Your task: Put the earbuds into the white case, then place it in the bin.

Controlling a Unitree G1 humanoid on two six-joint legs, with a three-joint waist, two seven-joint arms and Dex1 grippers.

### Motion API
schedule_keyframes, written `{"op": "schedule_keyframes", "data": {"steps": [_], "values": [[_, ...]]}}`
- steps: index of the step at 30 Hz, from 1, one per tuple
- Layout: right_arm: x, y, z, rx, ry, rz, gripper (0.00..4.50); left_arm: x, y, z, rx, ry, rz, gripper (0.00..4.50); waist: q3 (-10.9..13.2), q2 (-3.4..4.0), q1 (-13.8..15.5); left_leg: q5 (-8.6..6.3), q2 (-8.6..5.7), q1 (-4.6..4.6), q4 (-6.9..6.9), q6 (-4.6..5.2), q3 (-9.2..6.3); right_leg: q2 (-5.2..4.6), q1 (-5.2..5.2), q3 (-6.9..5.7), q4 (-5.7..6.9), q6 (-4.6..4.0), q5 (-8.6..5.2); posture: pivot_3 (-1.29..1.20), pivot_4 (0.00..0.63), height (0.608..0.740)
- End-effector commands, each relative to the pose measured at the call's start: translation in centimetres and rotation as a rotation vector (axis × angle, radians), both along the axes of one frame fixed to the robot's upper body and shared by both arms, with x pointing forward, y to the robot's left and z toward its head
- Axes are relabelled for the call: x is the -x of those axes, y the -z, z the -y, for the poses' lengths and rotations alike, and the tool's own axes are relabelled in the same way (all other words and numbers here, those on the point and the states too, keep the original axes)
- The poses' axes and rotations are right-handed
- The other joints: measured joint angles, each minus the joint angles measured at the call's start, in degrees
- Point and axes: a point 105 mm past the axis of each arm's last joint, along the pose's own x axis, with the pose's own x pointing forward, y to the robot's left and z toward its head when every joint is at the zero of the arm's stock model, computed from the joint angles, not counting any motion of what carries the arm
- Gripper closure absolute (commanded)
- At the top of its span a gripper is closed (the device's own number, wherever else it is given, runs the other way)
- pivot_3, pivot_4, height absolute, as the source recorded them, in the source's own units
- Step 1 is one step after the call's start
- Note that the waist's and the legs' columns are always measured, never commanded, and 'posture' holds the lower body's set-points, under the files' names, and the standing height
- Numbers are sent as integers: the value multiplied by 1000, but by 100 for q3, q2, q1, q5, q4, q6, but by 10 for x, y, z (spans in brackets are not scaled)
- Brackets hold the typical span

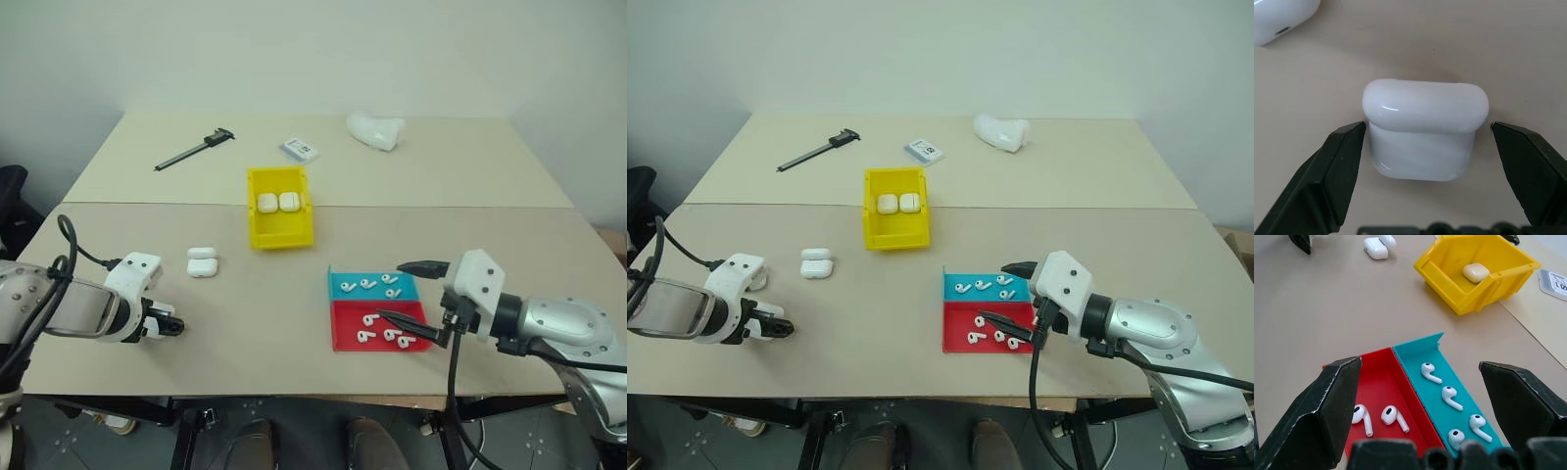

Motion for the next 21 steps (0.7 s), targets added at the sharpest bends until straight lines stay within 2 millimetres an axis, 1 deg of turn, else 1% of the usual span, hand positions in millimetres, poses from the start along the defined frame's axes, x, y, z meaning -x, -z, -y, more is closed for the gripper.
{"op": "schedule_keyframes", "data": {"steps": [1,7,14,21], "values": [[2,-12,0,3,4,48,50,3,5,-1,-17,1,-29,9,0,0,0,0,0,1,0,0,0,0,2,0,0,0,0,0,150,740],[3,-12,-1,1,5,43,50,10,3,-4,-17,1,-48,9,-1,0,-20,0,0,1,0,0,0,-1,-1,2,0,0,0,0,150,740],[3,-11,-1,3,8,42,50,19,6,-2,-14,11,-87,9,-1,0,-22,0,1,2,0,0,0,-1,0,2,0,0,0,0,150,740],[3,-10,-2,0,12,41,50,20,7,-4,-27,-3,-99,9,-1,0,-20,0,0,2,0,-1,1,-1,-1,3,-1,0,0,0,150,740]]}}
